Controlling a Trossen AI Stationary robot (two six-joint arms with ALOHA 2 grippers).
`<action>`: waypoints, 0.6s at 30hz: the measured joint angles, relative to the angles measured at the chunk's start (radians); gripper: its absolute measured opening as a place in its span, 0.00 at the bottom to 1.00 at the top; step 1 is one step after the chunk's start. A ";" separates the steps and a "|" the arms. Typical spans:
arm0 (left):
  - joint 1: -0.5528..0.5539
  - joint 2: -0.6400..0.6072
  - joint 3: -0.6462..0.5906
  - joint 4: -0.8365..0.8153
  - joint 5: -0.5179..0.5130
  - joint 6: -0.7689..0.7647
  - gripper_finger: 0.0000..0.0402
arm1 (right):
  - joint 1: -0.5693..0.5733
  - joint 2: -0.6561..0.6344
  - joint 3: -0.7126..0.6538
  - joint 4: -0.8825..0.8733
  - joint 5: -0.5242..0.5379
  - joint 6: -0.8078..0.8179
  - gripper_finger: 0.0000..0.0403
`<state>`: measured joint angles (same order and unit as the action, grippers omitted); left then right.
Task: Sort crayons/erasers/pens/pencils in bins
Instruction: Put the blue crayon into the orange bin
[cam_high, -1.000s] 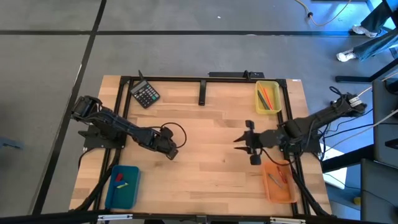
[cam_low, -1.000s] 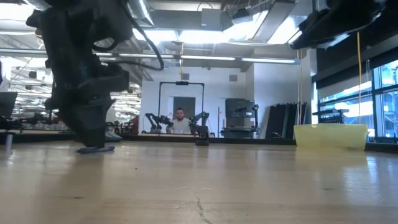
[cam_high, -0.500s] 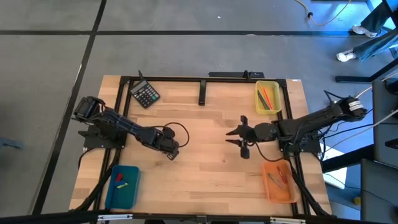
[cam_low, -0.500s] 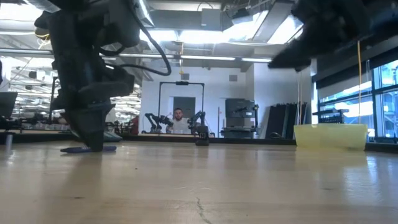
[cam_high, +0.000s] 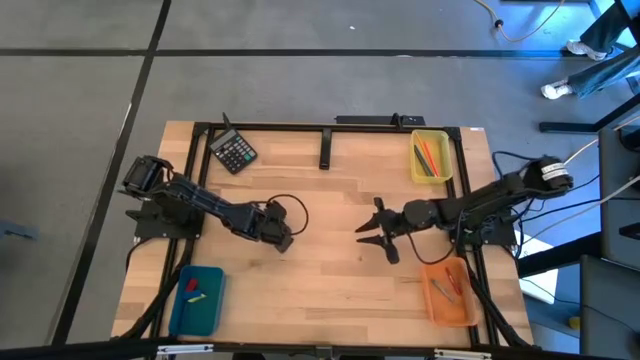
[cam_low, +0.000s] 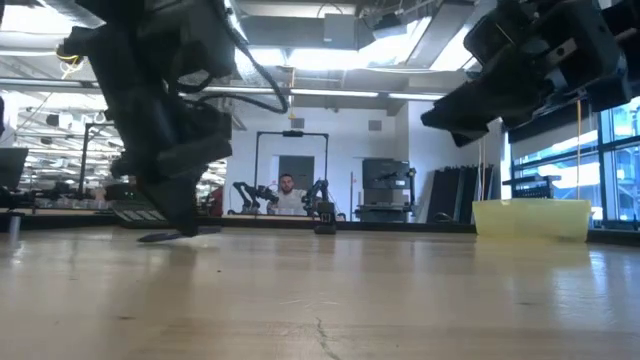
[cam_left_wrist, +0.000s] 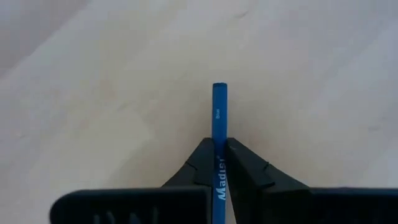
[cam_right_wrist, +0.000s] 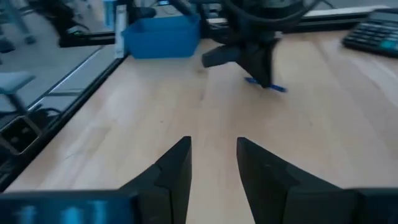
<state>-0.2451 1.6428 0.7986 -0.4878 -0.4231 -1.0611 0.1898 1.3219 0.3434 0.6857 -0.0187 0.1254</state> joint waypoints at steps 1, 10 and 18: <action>-0.002 0.000 0.000 0.021 -0.002 0.014 0.04 | 0.000 0.011 0.010 0.002 -0.014 -0.005 0.33; -0.014 -0.098 0.001 0.201 -0.090 0.138 0.04 | 0.000 0.059 0.071 0.006 -0.026 0.079 0.33; -0.094 -0.171 0.002 0.568 -0.256 0.386 0.04 | -0.039 0.096 0.078 0.219 0.009 0.105 0.38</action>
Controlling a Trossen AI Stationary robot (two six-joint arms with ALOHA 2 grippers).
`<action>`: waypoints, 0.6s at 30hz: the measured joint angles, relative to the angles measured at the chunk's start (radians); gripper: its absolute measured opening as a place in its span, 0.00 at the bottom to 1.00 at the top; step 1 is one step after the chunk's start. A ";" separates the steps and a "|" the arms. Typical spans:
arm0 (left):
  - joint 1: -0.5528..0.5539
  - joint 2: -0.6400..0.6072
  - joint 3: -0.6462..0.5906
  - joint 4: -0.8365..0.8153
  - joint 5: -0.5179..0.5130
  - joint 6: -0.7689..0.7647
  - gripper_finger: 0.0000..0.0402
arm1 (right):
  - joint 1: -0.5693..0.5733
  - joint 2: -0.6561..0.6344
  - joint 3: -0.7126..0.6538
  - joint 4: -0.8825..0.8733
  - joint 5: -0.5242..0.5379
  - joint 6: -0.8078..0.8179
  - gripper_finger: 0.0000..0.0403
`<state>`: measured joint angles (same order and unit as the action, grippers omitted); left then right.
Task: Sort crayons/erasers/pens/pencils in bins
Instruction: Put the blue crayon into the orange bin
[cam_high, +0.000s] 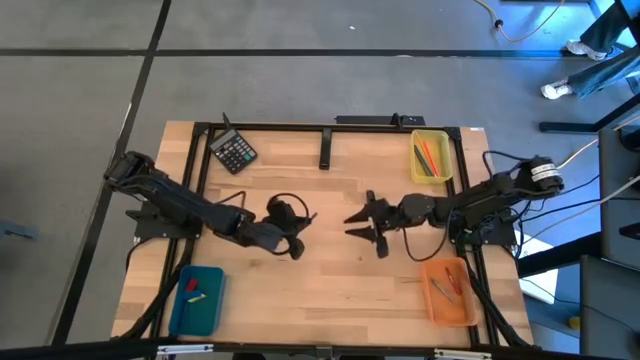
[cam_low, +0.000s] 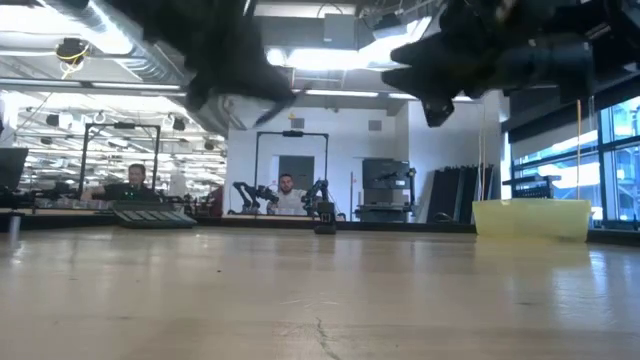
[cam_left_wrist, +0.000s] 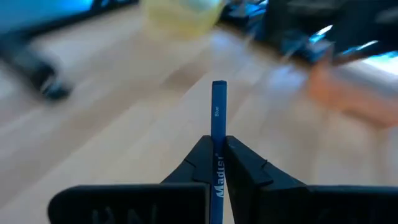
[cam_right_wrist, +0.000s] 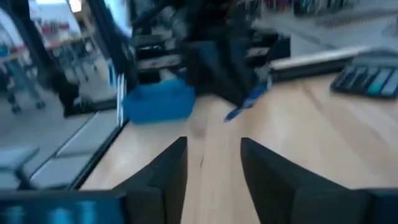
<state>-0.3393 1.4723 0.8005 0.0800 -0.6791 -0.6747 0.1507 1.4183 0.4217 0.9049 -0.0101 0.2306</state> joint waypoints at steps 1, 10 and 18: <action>-0.008 0.000 0.000 0.055 -0.001 0.046 0.04 | -0.006 0.010 0.000 0.033 0.001 -0.002 0.40; -0.047 0.000 0.001 0.303 -0.002 0.293 0.04 | -0.032 0.135 0.142 0.114 -0.150 -0.159 0.60; -0.061 0.000 0.001 0.333 0.016 0.383 0.04 | -0.031 0.237 0.290 0.106 -0.176 -0.233 0.56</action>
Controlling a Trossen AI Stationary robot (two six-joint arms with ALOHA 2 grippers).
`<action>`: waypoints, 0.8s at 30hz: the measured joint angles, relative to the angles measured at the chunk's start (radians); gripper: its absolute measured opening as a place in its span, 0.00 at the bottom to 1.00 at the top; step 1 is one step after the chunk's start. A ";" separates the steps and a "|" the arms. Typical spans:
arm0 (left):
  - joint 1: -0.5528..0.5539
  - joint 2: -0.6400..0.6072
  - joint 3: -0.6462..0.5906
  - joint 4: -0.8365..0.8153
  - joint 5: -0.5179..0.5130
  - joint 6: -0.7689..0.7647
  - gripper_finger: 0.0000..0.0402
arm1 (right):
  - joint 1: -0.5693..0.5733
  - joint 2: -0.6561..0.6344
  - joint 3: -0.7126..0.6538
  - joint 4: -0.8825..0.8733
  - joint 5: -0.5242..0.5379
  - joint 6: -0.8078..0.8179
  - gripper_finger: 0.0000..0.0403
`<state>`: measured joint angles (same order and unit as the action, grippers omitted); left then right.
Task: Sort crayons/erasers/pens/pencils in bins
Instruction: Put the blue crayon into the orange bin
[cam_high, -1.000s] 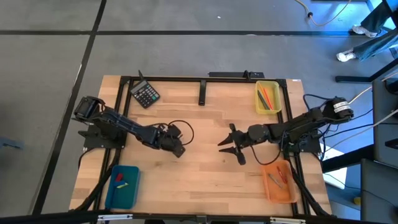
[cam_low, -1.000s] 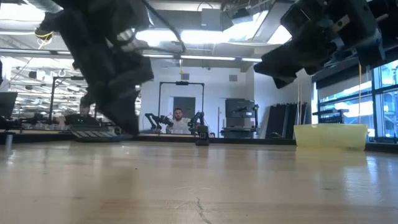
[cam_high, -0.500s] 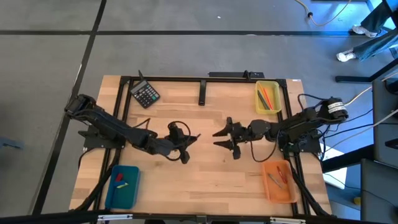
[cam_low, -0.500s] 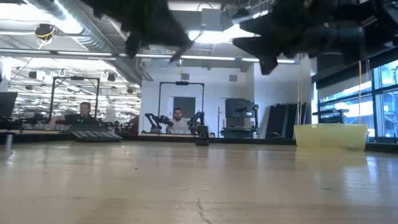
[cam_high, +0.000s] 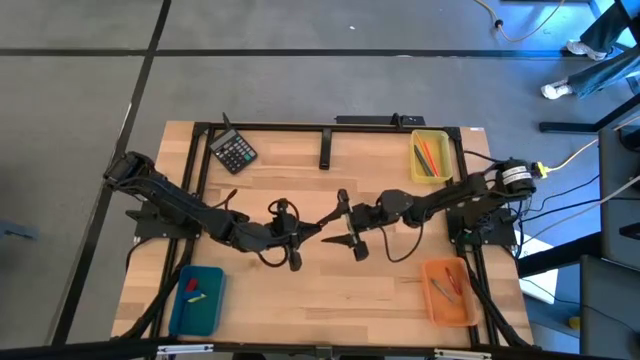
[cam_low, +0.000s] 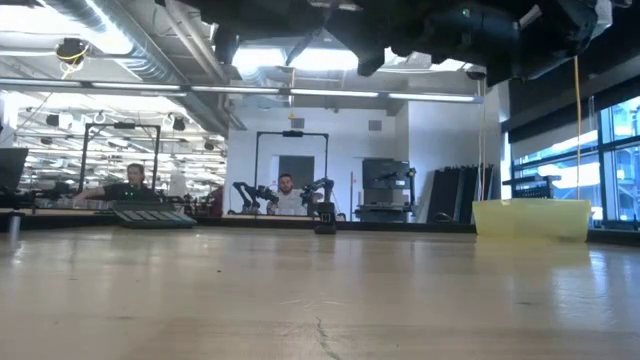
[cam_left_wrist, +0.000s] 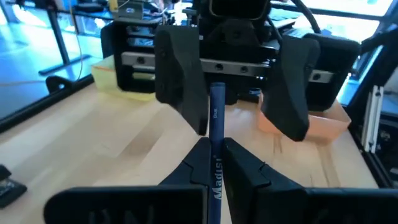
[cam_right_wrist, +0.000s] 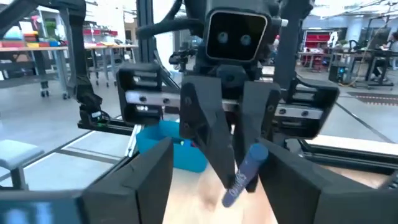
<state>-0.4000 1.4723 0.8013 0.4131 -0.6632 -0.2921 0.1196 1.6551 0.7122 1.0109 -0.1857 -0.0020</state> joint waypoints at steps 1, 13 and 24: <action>-0.004 0.000 0.000 0.001 0.000 0.014 0.04 | 0.001 0.006 0.008 0.001 -0.001 0.001 0.54; -0.033 -0.001 0.000 0.060 0.004 0.094 0.04 | 0.000 0.017 0.009 0.002 -0.026 0.050 0.23; -0.033 -0.002 0.002 0.050 0.007 0.094 0.04 | 0.002 0.017 0.007 0.039 -0.049 0.049 0.29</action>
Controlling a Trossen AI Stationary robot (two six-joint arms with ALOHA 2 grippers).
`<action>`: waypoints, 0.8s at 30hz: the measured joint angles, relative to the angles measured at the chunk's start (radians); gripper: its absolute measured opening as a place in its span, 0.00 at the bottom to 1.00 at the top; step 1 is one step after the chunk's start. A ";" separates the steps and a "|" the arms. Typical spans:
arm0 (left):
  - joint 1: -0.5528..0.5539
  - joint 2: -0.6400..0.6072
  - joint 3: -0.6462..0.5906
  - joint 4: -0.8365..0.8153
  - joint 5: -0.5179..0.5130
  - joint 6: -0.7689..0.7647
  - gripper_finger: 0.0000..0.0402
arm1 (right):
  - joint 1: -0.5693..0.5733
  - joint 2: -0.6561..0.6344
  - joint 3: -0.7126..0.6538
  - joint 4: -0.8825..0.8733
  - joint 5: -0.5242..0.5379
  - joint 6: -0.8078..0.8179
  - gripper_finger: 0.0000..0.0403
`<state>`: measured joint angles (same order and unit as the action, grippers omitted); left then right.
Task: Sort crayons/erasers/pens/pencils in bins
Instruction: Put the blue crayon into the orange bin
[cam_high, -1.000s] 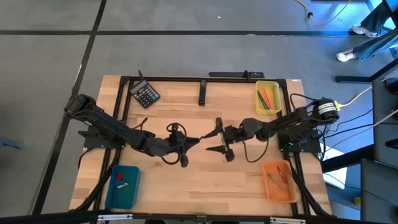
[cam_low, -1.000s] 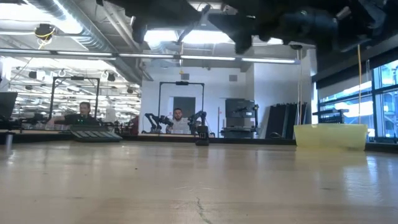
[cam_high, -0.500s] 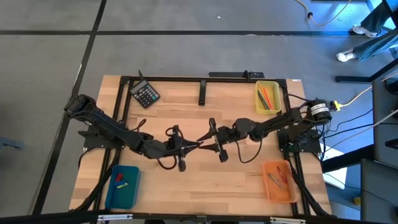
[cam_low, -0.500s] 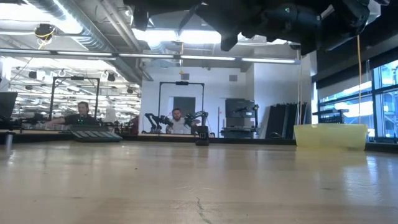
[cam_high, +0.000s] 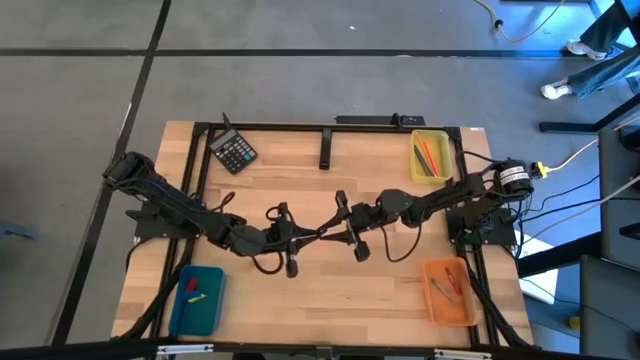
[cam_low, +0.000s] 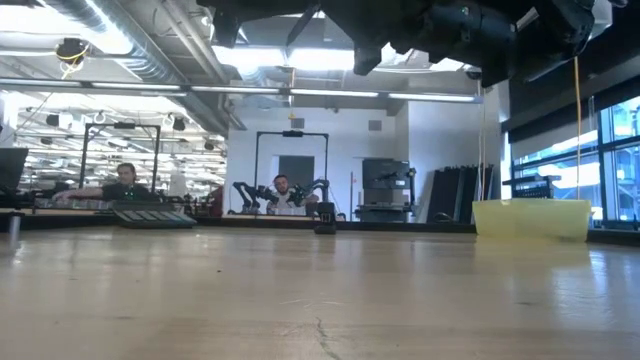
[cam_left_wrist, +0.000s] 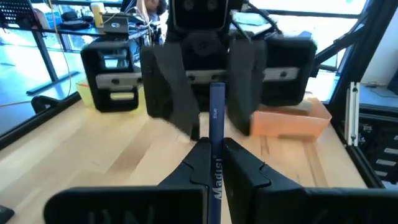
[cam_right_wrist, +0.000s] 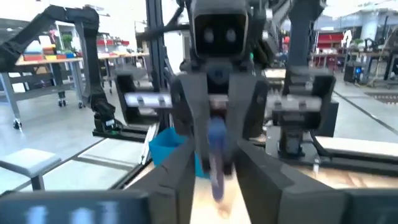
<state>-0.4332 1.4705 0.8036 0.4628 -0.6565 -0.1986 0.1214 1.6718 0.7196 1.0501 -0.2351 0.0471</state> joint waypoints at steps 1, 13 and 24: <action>0.000 0.000 0.000 -0.004 0.000 0.000 0.04 | 0.000 0.000 0.000 0.008 0.000 0.000 0.31; 0.001 0.000 0.000 0.000 -0.002 0.000 0.04 | 0.000 -0.001 0.000 0.022 -0.021 -0.002 0.26; 0.010 0.000 -0.001 -0.035 -0.003 -0.061 0.10 | 0.000 -0.001 0.000 0.008 0.027 -0.023 0.08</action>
<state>-0.4235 1.4708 0.8024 0.4280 -0.6598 -0.2595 0.1211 1.6709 0.7197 1.0584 -0.2084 0.0241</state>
